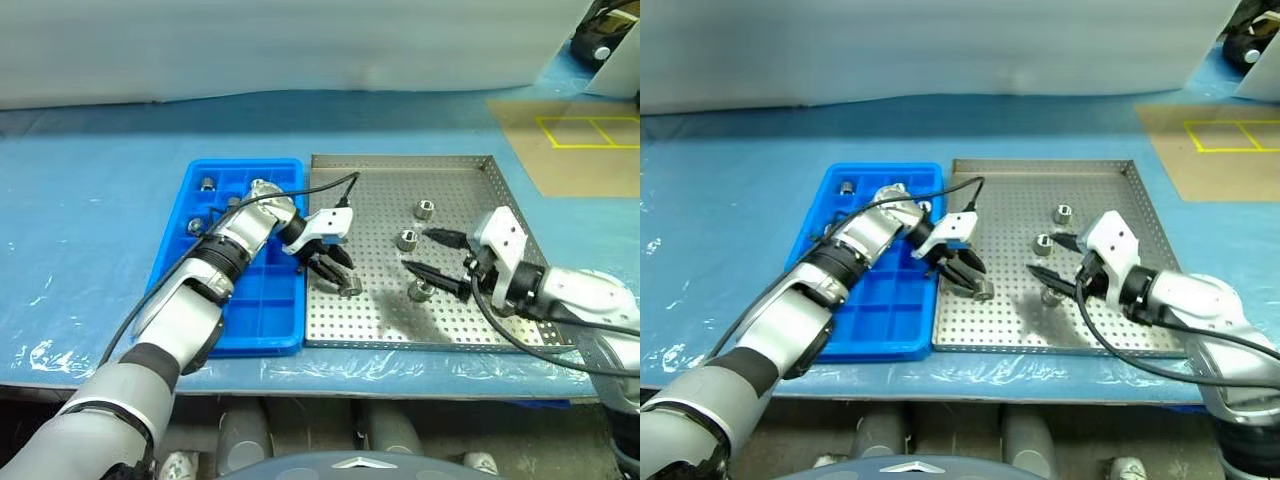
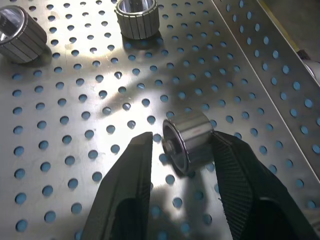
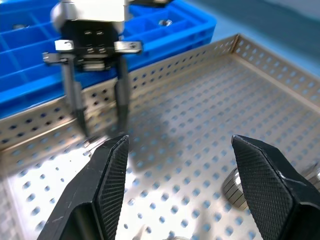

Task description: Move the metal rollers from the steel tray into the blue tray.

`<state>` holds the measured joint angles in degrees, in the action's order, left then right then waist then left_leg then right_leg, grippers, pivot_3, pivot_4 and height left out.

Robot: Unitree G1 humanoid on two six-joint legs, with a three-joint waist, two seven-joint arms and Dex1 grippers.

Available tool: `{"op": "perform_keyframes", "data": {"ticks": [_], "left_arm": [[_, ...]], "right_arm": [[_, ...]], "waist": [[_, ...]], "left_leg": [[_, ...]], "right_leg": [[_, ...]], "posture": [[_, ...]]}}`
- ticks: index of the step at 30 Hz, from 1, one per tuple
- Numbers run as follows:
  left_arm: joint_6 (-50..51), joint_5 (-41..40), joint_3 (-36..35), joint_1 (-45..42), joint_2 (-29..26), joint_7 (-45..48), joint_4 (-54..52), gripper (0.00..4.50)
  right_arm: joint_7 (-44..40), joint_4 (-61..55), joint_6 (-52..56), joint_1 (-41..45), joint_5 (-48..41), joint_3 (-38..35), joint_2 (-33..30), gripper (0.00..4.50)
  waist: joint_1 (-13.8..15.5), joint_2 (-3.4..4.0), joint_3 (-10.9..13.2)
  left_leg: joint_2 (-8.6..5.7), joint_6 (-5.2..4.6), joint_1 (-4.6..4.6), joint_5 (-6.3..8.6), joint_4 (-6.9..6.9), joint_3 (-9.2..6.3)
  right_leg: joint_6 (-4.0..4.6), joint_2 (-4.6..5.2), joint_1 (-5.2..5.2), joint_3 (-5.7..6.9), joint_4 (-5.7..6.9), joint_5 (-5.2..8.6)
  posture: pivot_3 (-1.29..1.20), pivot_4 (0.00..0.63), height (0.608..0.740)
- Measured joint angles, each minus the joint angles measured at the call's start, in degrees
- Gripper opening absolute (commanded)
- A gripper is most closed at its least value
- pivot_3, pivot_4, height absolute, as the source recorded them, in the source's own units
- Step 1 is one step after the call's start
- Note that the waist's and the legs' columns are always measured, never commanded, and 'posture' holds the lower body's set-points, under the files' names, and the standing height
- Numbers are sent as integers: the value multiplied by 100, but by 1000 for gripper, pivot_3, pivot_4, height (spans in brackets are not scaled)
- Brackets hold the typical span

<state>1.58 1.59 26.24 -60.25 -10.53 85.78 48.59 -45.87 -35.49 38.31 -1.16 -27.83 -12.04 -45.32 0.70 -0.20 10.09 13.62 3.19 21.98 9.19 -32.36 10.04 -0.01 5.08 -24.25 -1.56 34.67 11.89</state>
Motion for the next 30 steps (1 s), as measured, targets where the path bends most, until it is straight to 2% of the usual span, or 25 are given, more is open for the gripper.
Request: {"op": "perform_keyframes", "data": {"ticks": [3,8,13,25,30], "left_arm": [[-111,12,-58,-66,157,-2,277,1915],[-236,106,-41,-67,221,202,402,1915],[-244,220,10,-65,46,544,430,1915],[-464,207,360,-37,-201,638,223,1915],[-925,261,495,-17,-287,648,153,1915]], "right_arm": [[13,-257,166,-341,-131,-82,-61,3359],[199,-302,192,-421,-131,-138,-102,3359],[315,-306,175,-434,-123,-143,-115,3359],[506,-238,3,-355,91,-62,-113,3359],[556,-237,-23,-328,99,-54,-106,3359]], "waist": [[-64,0,-1],[-186,-1,-1],[-185,-1,0],[-316,-1,-1],[-330,0,-2]], "left_leg": [[0,1,-3,0,0,1],[1,2,-3,-1,-4,1],[0,-2,8,2,1,1],[1,-6,2,6,2,3],[5,-6,0,5,4,3]], "right_leg": [[-2,0,0,0,0,1],[-25,-1,-2,0,1,14],[-15,0,-10,1,-3,8],[-21,-3,-9,0,0,12],[-21,-6,-9,0,-1,12]], "posture": [[-518,150,740],[-525,150,740],[-522,150,740],[-512,150,740],[-509,150,740]]}}
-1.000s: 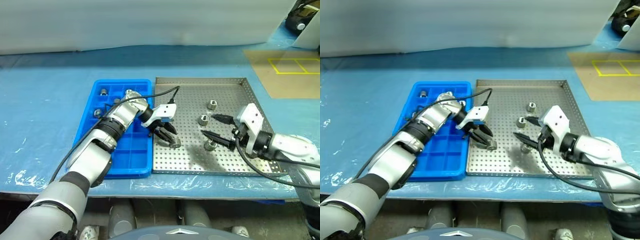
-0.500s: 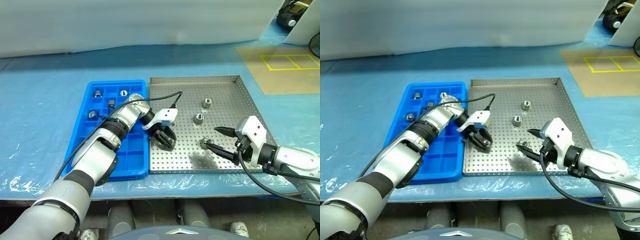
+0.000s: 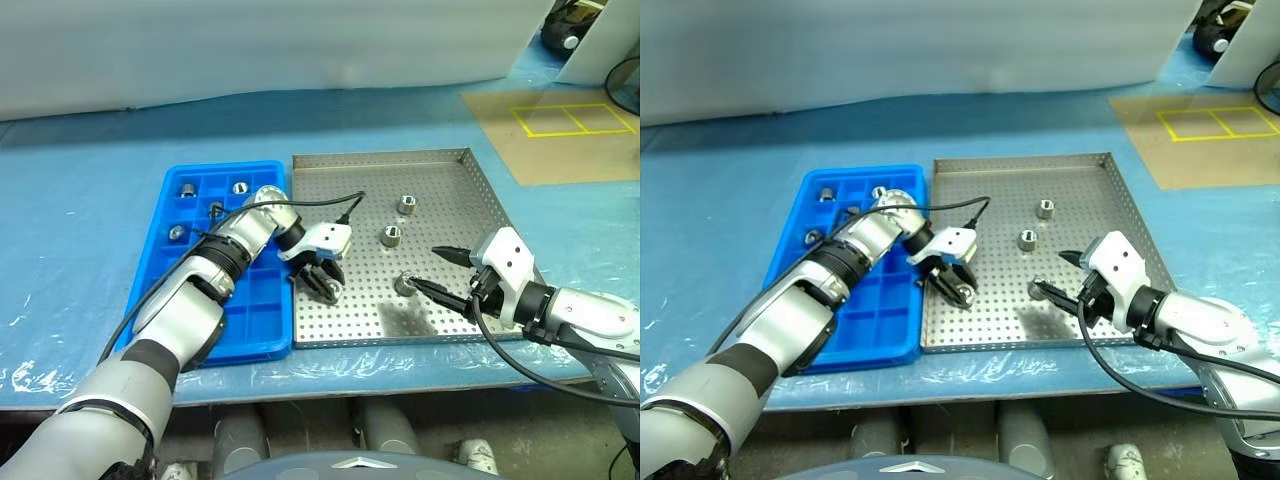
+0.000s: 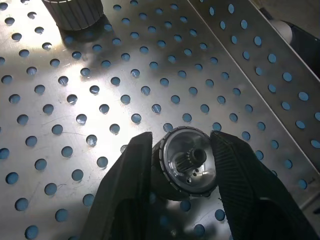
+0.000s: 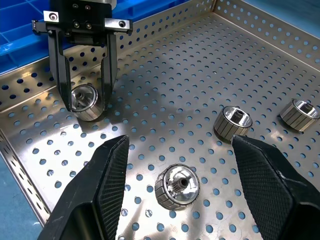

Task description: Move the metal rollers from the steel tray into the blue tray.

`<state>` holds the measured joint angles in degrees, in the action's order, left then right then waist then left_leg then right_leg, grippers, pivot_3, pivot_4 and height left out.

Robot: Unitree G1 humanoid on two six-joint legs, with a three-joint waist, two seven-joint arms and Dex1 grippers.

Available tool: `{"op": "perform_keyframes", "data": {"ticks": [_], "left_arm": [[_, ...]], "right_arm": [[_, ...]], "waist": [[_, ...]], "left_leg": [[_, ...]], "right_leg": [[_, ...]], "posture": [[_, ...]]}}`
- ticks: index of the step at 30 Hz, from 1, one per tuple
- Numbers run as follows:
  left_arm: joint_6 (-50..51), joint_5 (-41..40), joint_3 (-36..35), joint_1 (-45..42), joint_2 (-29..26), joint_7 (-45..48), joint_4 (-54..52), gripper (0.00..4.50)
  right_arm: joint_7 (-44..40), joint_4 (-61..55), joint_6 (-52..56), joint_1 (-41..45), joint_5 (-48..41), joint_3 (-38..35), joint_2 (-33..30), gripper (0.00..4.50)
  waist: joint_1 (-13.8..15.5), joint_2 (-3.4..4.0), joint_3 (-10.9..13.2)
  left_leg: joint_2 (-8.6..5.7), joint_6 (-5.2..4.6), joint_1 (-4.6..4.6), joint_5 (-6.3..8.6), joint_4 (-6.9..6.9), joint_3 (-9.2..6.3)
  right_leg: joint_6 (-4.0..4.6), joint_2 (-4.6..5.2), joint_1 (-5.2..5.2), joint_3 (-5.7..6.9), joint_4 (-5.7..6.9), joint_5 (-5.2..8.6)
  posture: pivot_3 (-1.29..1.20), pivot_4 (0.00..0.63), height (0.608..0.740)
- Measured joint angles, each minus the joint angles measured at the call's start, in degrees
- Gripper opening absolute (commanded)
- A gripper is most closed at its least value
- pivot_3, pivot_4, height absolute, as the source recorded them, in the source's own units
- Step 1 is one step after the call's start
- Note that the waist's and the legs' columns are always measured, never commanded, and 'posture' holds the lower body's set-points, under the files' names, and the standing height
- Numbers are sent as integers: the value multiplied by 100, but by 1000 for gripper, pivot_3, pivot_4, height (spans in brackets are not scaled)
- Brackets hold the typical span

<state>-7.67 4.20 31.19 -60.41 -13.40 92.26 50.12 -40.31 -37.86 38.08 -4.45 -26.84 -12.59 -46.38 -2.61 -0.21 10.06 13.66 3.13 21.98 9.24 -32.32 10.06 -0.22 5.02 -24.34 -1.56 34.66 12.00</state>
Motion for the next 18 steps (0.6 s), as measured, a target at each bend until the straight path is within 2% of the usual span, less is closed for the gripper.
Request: {"op": "perform_keyframes", "data": {"ticks": [5,14,18], "left_arm": [[-315,40,28,-28,-75,-11,104,924],[-328,107,-61,-54,-4,-133,266,866],[-384,170,-82,-91,-2,-210,337,866]], "right_arm": [[61,5,-7,70,28,73,32,3359],[125,30,-11,162,80,98,58,3359],[135,54,-12,184,85,101,77,3359]], "waist": [[-14,0,-13],[-6,0,-40],[-1,-1,-46]], "left_leg": [[-1,1,-11,-1,-1,1],[-4,2,-12,-1,-2,2],[-5,2,-12,-1,-6,2]], "right_leg": [[-1,-1,6,0,3,0],[-4,1,8,0,3,2],[-33,1,9,0,3,20]], "posture": [[-506,150,740],[-503,150,740],[-500,150,740]]}}
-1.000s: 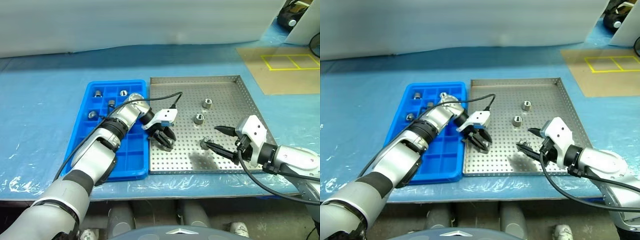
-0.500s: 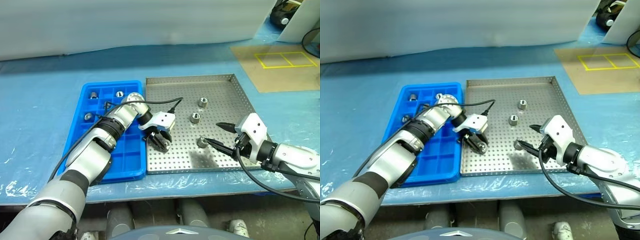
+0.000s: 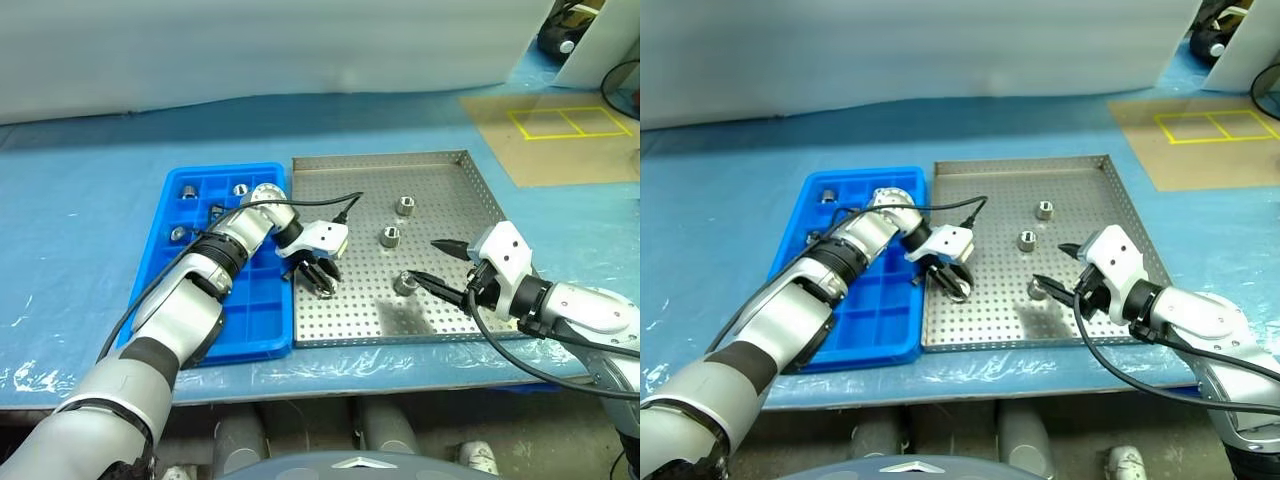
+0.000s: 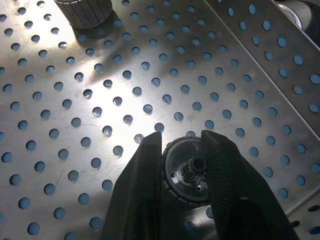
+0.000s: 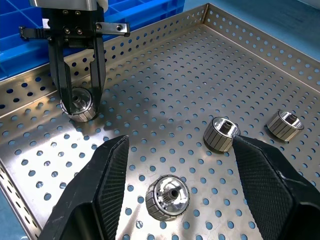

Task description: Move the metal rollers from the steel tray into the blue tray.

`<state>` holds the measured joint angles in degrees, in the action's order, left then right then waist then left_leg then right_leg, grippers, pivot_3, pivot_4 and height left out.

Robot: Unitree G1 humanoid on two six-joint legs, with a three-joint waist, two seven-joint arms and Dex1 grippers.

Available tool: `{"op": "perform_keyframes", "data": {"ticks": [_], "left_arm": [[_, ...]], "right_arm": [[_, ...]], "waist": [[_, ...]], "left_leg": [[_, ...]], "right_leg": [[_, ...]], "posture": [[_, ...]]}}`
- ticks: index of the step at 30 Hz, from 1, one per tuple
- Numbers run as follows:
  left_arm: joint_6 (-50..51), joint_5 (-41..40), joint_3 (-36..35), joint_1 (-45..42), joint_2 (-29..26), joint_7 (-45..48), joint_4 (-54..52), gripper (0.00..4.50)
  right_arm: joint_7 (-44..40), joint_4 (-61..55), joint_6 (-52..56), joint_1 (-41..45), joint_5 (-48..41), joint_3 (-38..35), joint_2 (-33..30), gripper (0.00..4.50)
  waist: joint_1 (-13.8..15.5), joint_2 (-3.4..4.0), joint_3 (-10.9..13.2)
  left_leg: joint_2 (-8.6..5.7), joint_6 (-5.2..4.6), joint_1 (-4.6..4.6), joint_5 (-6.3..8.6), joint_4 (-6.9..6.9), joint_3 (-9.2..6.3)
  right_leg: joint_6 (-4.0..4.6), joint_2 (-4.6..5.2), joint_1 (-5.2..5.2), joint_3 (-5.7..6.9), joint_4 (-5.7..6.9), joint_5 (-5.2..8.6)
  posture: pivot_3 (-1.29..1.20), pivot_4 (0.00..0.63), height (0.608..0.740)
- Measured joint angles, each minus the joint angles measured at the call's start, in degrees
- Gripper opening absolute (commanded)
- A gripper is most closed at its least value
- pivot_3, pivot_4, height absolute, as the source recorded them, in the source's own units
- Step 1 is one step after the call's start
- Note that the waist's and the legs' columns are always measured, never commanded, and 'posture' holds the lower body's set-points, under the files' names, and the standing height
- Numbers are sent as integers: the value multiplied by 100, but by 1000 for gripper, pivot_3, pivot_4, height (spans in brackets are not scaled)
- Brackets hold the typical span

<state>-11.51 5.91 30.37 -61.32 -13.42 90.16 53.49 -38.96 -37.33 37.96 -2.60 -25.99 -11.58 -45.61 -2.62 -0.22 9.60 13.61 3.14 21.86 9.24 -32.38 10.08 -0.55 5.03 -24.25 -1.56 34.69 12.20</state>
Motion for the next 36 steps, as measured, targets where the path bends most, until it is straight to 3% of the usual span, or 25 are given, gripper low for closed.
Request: {"op": "perform_keyframes", "data": {"ticks": [8,20,31,36], "left_arm": [[71,15,-233,-65,61,-224,151,866],[995,-416,-1098,-527,40,-147,186,866],[1630,-662,-1783,-934,-786,-186,179,866],[2290,-897,-2134,-667,-1579,-106,-341,866]], "right_arm": [[27,12,-3,80,21,110,35,3359],[-356,476,-142,699,26,374,-2,3359],[-875,1308,-574,1667,277,1188,120,3359],[-1194,1916,-917,2348,452,1631,429,3359]], "waist": [[9,1,-1],[59,-6,6],[238,-10,14],[304,-16,21]], "left_leg": [[-2,-2,6,1,3,0],[-2,-8,35,5,14,0],[1,-2,30,1,19,0],[4,14,29,-8,26,0]], "right_leg": [[12,1,-2,0,-3,-7],[32,3,-24,-3,-10,-18],[33,2,-25,0,-3,-18],[34,1,-34,2,4,-19]], "posture": [[-482,150,740],[-395,150,740],[-224,150,740],[-138,150,740]]}}
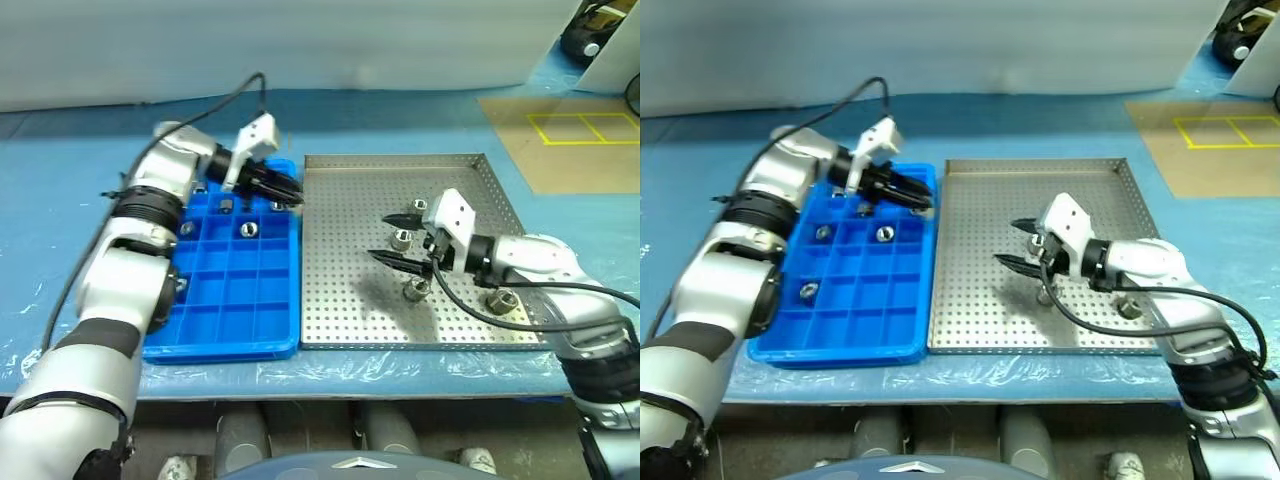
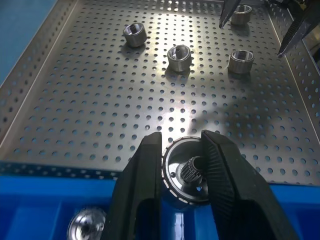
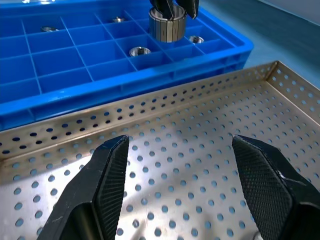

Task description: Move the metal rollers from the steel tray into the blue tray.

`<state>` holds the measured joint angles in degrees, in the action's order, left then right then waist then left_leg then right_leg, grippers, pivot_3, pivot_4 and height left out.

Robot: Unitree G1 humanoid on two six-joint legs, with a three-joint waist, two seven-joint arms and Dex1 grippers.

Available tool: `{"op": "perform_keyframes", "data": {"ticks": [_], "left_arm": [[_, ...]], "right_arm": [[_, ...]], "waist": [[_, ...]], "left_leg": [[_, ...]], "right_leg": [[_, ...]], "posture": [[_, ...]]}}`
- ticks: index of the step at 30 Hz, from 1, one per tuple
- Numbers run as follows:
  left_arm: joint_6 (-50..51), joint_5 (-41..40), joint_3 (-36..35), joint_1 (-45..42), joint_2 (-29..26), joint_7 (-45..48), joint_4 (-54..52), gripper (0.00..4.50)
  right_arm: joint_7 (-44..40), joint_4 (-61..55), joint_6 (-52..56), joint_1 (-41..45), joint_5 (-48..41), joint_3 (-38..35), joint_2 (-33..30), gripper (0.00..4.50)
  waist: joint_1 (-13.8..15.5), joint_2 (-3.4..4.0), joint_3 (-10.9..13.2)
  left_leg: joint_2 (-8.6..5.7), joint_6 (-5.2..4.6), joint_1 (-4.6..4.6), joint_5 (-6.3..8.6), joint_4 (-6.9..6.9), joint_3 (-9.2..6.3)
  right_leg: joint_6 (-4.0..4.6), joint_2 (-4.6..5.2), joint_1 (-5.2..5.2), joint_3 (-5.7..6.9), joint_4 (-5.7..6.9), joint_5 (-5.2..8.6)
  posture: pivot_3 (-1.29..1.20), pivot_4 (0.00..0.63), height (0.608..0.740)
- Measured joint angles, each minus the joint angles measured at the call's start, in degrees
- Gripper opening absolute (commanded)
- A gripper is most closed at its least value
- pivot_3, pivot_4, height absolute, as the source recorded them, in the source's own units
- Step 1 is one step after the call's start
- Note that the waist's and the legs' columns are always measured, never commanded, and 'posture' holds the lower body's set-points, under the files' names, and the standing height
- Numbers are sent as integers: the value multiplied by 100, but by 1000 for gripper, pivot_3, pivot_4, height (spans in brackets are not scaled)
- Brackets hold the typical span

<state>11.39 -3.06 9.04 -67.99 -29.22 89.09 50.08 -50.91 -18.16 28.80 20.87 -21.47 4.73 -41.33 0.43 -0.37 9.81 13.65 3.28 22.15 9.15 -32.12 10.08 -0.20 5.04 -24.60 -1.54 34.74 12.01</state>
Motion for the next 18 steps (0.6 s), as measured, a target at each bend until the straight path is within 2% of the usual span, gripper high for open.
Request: {"op": "perform_keyframes", "data": {"ticks": [4,11,14,18], "left_arm": [[690,-212,-247,637,-699,-12,-904,866],[1661,-568,-640,2019,-1492,-407,-2419,866],[1956,-697,-728,2600,-1565,-695,-2833,866],[2060,-742,-728,2876,-1484,-1058,-3047,866]], "right_arm": [[-305,490,-280,390,147,354,226,3359],[-610,992,-598,729,316,567,487,3359],[-690,1102,-663,762,368,580,546,3359],[-781,1176,-718,806,433,589,559,3359]], "waist": [[132,3,2],[346,4,4],[414,4,4],[478,0,6]], "left_leg": [[3,7,1,-4,7,0],[9,22,12,-12,5,-2],[8,28,14,-16,5,-3],[9,37,11,-21,2,-7]], "right_leg": [[3,1,-1,8,3,2],[5,5,-4,24,7,2],[5,7,-4,28,10,3],[6,6,-4,29,21,2]], "posture": [[-79,150,740],[-20,150,740],[-17,150,740],[-21,150,740]]}}
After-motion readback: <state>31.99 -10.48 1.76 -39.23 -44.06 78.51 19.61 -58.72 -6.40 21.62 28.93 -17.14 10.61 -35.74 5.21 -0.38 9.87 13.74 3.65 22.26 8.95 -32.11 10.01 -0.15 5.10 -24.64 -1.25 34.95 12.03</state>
